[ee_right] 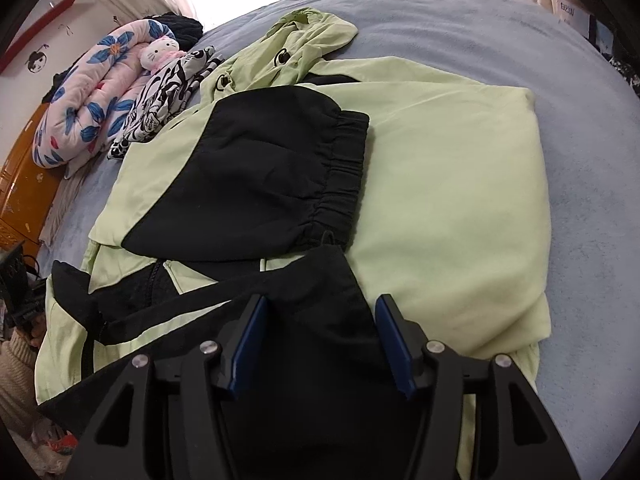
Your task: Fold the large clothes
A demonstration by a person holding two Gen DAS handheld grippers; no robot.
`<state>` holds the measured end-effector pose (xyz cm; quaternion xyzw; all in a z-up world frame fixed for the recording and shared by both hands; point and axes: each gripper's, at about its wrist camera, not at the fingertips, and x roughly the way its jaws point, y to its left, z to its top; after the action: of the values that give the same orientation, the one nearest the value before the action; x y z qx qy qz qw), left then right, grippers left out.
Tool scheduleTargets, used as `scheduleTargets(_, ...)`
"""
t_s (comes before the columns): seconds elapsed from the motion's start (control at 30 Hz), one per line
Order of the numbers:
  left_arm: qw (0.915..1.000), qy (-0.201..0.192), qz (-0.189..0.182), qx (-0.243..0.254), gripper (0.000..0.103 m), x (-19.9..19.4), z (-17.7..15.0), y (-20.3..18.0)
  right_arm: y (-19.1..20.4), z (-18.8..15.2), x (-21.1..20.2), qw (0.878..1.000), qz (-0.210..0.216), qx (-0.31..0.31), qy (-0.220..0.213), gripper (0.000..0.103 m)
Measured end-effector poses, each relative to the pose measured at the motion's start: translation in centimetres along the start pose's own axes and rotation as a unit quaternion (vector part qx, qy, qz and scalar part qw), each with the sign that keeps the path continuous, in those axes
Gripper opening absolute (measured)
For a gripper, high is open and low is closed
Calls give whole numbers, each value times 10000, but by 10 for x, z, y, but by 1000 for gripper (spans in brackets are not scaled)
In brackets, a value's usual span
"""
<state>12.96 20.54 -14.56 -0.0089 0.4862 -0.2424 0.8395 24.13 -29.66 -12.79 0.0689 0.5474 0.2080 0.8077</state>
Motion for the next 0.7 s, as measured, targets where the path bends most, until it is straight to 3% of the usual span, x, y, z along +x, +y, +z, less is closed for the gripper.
scheduleTargets(0.2, 9944, 330, 266, 967, 16, 20, 0, -29, 0, 0, 3, 10000, 14, -10, 13, 58)
scheduleTargets(0.37, 9965, 209, 140, 800, 17, 41, 24, -21, 8, 1, 9, 9998, -105, -163, 41, 63)
scheduleTargets(0.43, 9977, 178, 19, 646, 23, 46, 32, -13, 12, 0, 11, 9993, -217, -296, 43, 63)
scheduleTargets(0.53, 9986, 250, -156, 448, 28, 58, 42, -3, 13, -2, 11, 9988, -339, -359, 21, 59)
scheduleTargets(0.7, 9986, 241, -464, -18, 33, 66, 54, 7, 11, -9, 8, 9986, -474, -238, -58, 32)
